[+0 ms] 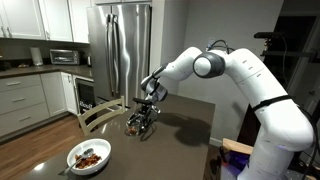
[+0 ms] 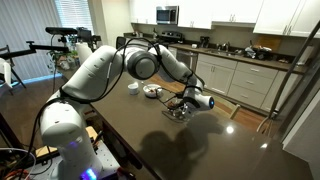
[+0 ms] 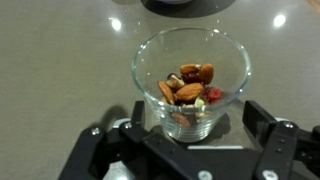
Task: Pour the contents in the glass cup into the bowl on the left
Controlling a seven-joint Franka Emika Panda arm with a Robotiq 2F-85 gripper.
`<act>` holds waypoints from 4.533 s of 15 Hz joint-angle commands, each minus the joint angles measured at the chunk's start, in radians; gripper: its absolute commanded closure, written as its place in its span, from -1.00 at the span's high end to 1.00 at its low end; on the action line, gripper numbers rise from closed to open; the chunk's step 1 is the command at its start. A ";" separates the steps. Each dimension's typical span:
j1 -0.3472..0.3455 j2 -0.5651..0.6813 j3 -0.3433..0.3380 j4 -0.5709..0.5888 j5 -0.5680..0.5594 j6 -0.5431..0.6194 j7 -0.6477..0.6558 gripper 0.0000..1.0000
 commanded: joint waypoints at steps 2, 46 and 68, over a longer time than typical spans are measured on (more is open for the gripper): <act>-0.045 0.041 0.002 0.032 0.098 -0.091 0.022 1.00; -0.046 0.102 -0.021 0.062 0.248 -0.274 -0.034 1.00; -0.017 0.110 -0.021 0.064 0.244 -0.306 -0.022 0.07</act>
